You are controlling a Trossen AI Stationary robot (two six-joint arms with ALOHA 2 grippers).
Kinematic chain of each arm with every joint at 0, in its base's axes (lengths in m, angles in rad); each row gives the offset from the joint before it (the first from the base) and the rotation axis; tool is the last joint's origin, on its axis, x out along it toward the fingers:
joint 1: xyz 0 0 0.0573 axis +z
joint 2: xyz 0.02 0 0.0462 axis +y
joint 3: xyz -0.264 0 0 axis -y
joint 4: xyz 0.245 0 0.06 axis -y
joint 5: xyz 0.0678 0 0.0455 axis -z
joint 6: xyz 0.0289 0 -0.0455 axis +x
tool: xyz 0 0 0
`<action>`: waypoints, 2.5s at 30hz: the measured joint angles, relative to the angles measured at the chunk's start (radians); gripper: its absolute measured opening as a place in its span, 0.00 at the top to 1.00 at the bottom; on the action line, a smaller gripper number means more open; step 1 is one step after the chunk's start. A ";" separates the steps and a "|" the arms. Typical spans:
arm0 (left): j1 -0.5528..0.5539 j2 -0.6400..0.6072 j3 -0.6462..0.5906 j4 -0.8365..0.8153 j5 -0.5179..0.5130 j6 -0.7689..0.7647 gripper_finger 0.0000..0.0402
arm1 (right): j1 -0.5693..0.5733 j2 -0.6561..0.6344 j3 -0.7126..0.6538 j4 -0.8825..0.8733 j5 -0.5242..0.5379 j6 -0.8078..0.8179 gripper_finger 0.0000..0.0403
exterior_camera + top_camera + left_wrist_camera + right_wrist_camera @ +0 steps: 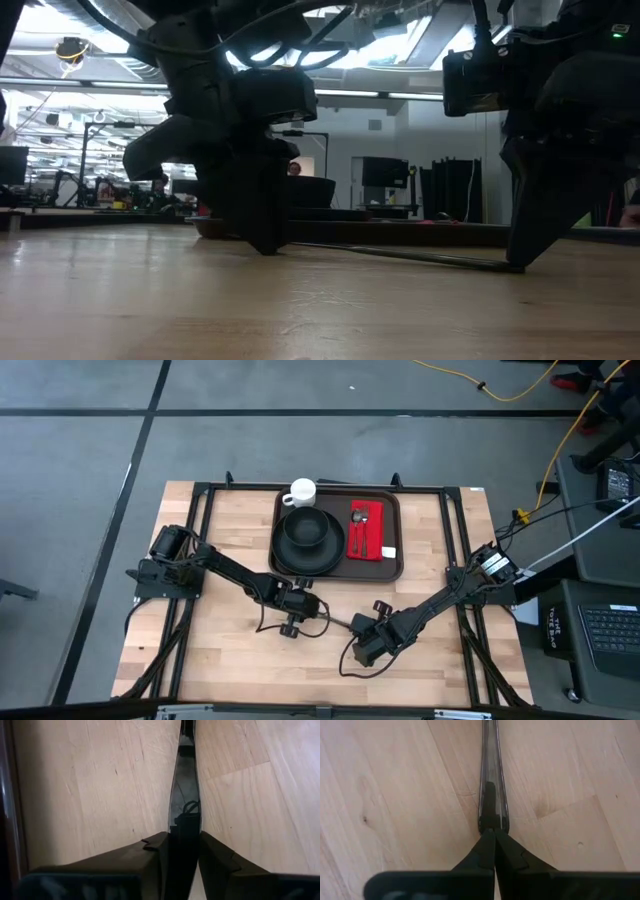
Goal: Set up tray
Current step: Put the black table knife on the red table napkin to the right of the black fork
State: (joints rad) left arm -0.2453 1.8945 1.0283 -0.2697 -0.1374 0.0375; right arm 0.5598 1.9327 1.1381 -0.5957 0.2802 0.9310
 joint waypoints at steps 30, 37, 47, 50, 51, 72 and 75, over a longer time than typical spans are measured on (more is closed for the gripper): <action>0.033 -0.201 -0.008 -0.216 -0.004 0.064 0.83 | 0.098 -0.032 0.260 -0.157 0.323 -0.180 0.92; 0.033 -0.275 -0.005 -0.252 -0.029 0.078 0.83 | 0.109 -0.037 0.246 -0.171 0.349 -0.184 0.92; 0.032 -0.322 -0.004 -0.327 -0.053 0.080 0.83 | 0.011 -0.155 0.204 -0.216 0.258 -0.363 0.99; 0.031 -0.321 -0.004 -0.337 -0.053 0.080 0.83 | -0.022 -0.220 0.108 -0.088 0.203 -0.417 0.98; 0.032 -0.321 -0.004 -0.336 -0.053 0.080 0.83 | -0.030 -0.246 0.068 -0.035 0.192 -0.431 0.98; 0.032 -0.321 -0.004 -0.343 -0.134 0.035 0.83 | -0.190 -0.383 -0.269 0.694 0.189 -0.681 0.90; 0.033 -0.321 -0.004 -0.362 -0.137 0.028 0.83 | -0.225 -0.353 -0.240 0.686 0.129 -0.729 0.86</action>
State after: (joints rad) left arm -0.2119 1.5734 1.0241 -0.6313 -0.2742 0.0654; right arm 0.3351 1.5799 0.8978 0.0902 0.4096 0.2024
